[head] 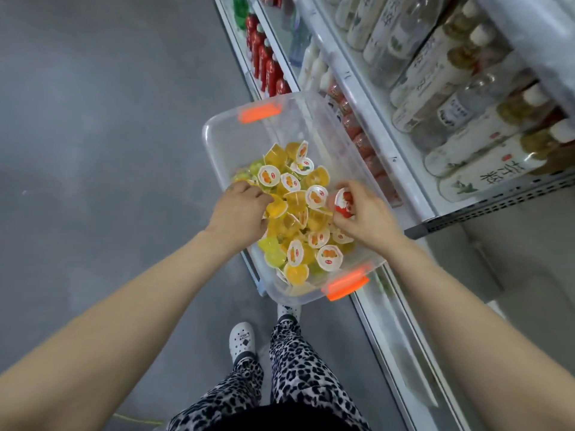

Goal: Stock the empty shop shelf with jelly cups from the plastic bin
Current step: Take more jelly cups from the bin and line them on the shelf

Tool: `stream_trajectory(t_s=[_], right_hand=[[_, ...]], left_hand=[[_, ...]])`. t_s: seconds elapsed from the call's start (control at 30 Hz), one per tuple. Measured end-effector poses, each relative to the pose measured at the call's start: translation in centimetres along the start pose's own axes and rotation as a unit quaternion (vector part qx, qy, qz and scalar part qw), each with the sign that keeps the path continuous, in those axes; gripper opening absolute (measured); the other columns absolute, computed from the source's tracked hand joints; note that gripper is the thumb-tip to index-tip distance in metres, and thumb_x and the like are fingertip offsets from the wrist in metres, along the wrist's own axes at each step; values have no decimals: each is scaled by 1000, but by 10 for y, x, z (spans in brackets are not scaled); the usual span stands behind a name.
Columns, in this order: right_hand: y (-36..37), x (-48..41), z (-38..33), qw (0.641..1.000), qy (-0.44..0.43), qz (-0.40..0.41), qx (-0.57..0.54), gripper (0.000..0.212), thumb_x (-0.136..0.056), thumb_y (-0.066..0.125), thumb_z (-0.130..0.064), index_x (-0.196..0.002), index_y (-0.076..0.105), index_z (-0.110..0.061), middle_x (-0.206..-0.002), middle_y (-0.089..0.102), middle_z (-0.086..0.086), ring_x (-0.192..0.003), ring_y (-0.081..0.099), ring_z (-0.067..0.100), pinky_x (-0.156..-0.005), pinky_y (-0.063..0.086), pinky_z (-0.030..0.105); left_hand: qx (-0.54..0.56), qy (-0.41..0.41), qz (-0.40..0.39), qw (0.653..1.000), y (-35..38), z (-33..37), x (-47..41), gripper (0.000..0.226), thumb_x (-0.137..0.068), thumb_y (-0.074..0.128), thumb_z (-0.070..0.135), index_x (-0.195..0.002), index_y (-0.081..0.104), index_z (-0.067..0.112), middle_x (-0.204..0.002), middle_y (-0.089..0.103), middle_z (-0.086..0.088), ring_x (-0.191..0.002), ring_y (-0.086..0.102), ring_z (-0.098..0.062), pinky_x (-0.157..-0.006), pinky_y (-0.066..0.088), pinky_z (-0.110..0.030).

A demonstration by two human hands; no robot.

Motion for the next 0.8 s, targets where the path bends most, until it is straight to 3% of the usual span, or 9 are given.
stream_trajectory(t_s=[0.17, 0.33, 0.47, 0.67, 0.8], right_hand=[[4, 13, 17, 997, 10, 66, 33, 52, -78, 67, -24, -127, 52, -13, -122, 51, 7, -106, 56, 26, -86, 48, 35], [21, 21, 29, 990, 19, 92, 103, 60, -79, 65, -35, -134, 46, -19, -126, 52, 4, -106, 58, 28, -68, 55, 41], [22, 20, 29, 990, 32, 101, 97, 63, -79, 65, -34, -136, 44, -19, -127, 54, 5, -102, 62, 29, -67, 55, 40], [18, 23, 24, 990, 36, 101, 96, 55, -81, 60, -37, -131, 48, -17, -125, 55, 5, -101, 61, 28, -67, 51, 37], [14, 25, 20, 992, 51, 103, 55, 55, -80, 63, -34, -131, 50, -17, -128, 53, 6, -108, 58, 27, -79, 51, 37]], left_hand=[[-7, -12, -80, 997, 10, 32, -33, 48, -87, 63, 35, -132, 54, 19, -129, 54, -5, -122, 46, -28, -95, 45, -38], [4, 21, -115, 993, 48, 68, -69, 66, -87, 64, 47, -142, 43, 18, -139, 46, -8, -128, 39, -29, -106, 38, -38], [-42, 50, -99, 993, 66, 77, -78, 63, -84, 60, 59, -134, 52, 22, -134, 52, -6, -125, 37, -28, -104, 38, -38], [26, 66, -141, 988, 62, 81, -65, 49, -80, 74, 31, -118, 47, 18, -115, 60, -10, -110, 53, -29, -87, 48, -39], [132, 17, -122, 984, 49, 75, -50, 53, -75, 79, 24, -116, 46, 19, -115, 58, -8, -102, 60, -29, -79, 49, -37]])
Point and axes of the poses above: each hand's wrist, its own x-axis away from the middle knuckle, its own y-axis out of the palm, z = x × y, the point moved 1 cm from there along -x, towards the middle knuckle
